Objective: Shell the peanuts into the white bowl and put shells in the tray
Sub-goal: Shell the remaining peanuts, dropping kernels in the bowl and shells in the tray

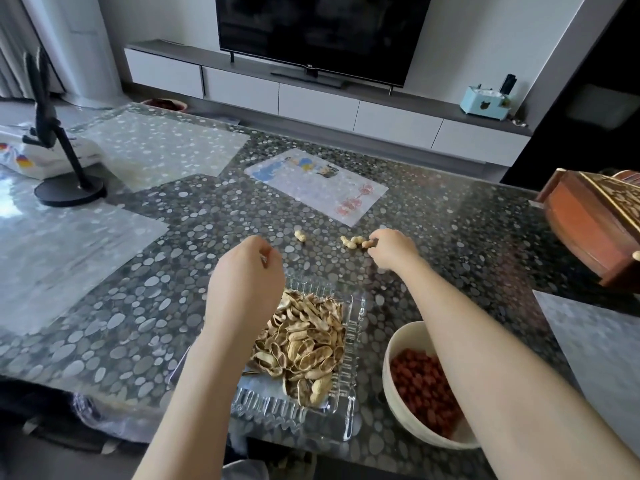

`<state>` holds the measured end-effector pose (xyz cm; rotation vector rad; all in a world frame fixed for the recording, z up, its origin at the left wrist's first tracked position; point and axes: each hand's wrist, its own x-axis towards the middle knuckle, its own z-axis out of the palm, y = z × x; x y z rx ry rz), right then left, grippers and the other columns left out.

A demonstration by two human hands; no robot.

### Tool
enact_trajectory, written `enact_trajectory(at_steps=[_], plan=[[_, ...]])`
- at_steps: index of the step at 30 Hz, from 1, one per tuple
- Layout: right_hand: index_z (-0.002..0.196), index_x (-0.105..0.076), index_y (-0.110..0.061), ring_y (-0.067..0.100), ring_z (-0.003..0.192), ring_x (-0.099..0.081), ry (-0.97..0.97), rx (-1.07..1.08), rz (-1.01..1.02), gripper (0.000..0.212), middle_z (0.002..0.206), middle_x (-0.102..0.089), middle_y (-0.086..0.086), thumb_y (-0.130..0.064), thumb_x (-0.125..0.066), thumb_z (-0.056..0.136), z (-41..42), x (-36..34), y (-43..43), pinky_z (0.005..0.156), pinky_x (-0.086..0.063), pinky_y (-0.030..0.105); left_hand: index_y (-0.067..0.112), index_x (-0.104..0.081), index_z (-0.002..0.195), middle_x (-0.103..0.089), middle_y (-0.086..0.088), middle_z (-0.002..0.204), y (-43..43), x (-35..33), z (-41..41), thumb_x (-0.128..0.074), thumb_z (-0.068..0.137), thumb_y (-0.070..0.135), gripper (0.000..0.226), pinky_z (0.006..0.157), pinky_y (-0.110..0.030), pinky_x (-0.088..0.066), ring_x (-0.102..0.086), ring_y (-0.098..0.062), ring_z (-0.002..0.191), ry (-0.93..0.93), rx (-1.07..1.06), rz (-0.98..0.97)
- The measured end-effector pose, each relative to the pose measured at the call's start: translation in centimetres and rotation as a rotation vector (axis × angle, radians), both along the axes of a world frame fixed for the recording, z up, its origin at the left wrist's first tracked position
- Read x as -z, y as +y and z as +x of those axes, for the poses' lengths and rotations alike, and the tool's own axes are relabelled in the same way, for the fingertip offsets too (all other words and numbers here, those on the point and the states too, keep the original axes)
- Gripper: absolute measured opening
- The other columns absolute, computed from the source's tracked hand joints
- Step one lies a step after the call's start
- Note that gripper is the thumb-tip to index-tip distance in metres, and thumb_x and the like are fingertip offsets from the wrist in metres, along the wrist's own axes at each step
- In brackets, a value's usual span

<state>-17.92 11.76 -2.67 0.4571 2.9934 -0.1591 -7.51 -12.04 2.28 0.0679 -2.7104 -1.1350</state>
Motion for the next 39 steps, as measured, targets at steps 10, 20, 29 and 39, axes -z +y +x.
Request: enact_trajectory(at_steps=[10, 20, 29, 39], plan=[[0.085, -0.058, -0.013, 0.017, 0.076, -0.061, 0.304, -0.135, -0.571, 0.012, 0.08, -0.063, 0.0, -0.013, -0.07, 0.084, 6.8, -3.8, -0.9, 0.064, -0.045, 0.027, 0.013, -0.056, 0.088, -0.05, 0.006, 0.065, 1.9, -0.5, 1.2, -0.043, 0.098, 0.028, 0.022, 0.047, -0.025, -0.029, -0.043, -0.009, 0.054, 0.035, 0.133, 0.063], [0.086, -0.067, -0.02, 0.013, 0.079, -0.068, 0.411, -0.224, -1.06, 0.013, 0.081, -0.072, -0.002, -0.013, -0.075, 0.078, 22.4, -7.7, -2.4, 0.078, -0.055, 0.03, 0.008, -0.067, 0.084, -0.062, 0.0, 0.07, 4.9, -1.1, 5.6, -0.054, 0.091, 0.033, 0.029, 0.074, -0.03, -0.049, -0.056, -0.011, 0.069, -0.326, 0.734, 0.58], [0.094, -0.068, -0.024, 0.006, 0.088, -0.068, 0.606, -0.08, -1.207, 0.017, 0.09, -0.073, -0.008, -0.029, -0.068, 0.078, 24.8, -6.7, -1.3, 0.078, -0.052, 0.022, 0.002, -0.067, 0.09, -0.066, -0.004, 0.074, 7.4, -1.3, 7.8, -0.064, 0.075, 0.022, 0.026, 0.073, -0.021, -0.052, -0.061, -0.011, 0.07, -0.326, 0.797, 0.839], [0.084, -0.066, -0.016, 0.003, 0.079, -0.062, 0.797, -0.099, -0.88, 0.025, 0.08, -0.065, -0.005, -0.023, -0.048, 0.098, 24.7, -5.9, -1.3, 0.068, -0.043, 0.008, 0.005, -0.066, 0.08, -0.069, 0.0, 0.067, 10.2, -0.9, 8.8, -0.068, 0.073, 0.028, 0.025, 0.062, -0.013, -0.048, -0.065, -0.006, 0.064, -0.179, 0.711, 0.786]])
